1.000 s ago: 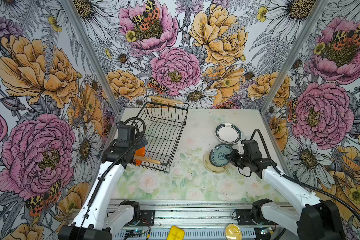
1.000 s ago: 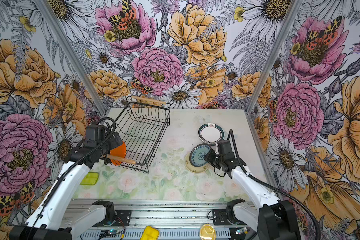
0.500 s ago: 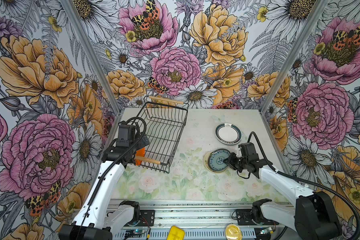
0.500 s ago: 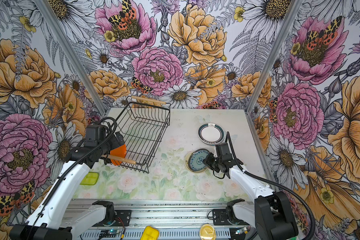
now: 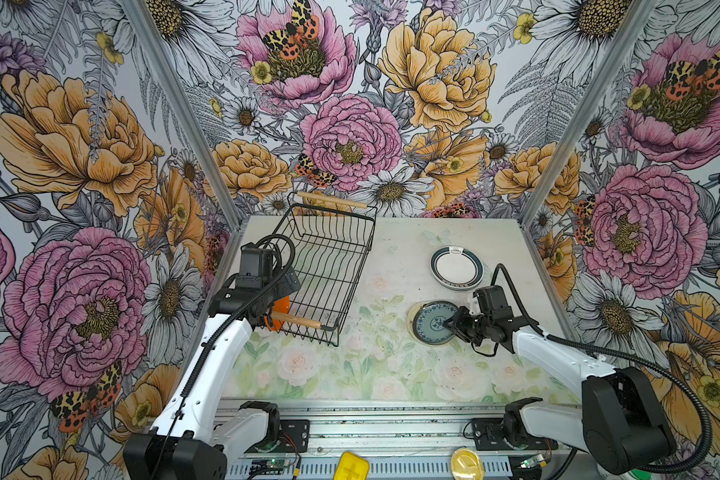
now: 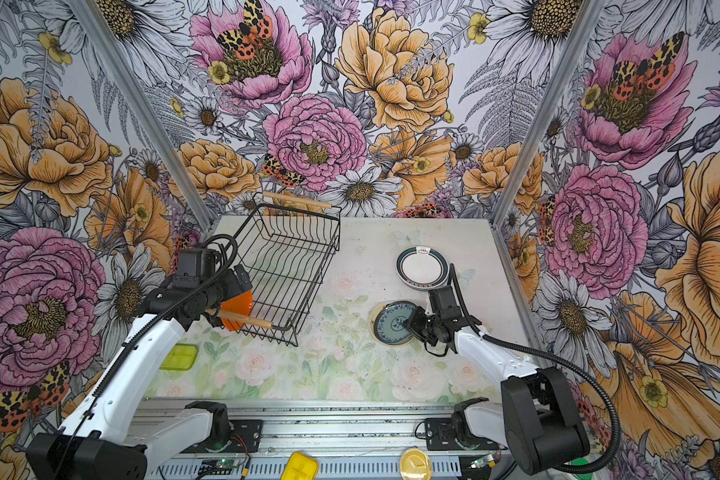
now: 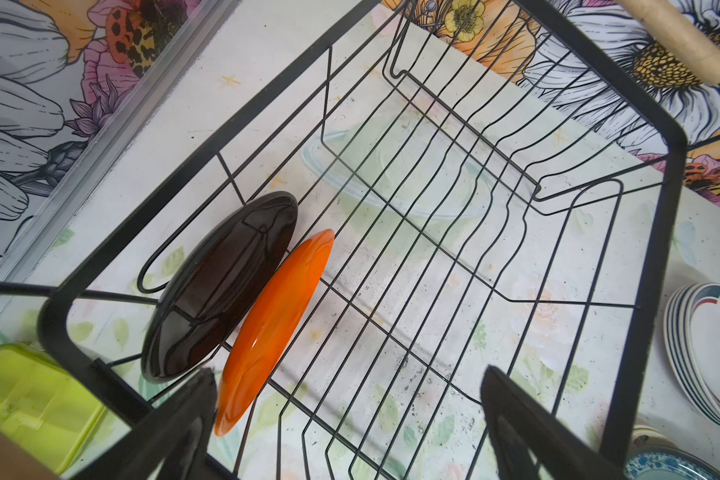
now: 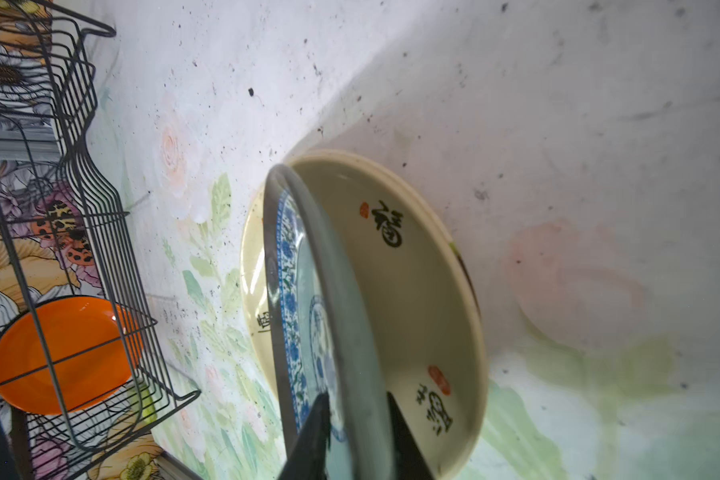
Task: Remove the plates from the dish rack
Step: 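Lower the blue-and-white plate onto the cream plates with the right gripper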
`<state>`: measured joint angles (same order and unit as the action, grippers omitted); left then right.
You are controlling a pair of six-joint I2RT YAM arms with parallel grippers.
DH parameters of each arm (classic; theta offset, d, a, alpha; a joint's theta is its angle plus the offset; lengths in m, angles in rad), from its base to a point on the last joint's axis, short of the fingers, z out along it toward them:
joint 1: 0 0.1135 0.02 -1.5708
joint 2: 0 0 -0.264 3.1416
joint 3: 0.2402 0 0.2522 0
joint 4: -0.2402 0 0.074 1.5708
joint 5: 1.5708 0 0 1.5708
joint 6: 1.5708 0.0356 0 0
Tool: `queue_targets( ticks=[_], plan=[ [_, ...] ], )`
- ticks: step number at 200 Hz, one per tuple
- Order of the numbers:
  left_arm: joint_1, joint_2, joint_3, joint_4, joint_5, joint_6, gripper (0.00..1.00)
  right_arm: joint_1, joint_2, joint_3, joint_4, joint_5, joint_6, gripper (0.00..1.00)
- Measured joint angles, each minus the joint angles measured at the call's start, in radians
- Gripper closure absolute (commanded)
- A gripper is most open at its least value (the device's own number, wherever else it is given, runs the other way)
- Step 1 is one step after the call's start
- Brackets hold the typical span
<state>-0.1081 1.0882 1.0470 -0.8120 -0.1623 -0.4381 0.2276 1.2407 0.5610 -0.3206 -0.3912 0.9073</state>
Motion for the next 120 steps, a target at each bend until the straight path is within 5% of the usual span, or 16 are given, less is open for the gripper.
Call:
queue_targets(
  ticks=[120],
  plan=[
    [0.001,0.021,0.000,-0.003,0.018,0.000,0.01,0.003,0.047,0.016,-0.031,0.002,-0.048,0.48]
  ],
)
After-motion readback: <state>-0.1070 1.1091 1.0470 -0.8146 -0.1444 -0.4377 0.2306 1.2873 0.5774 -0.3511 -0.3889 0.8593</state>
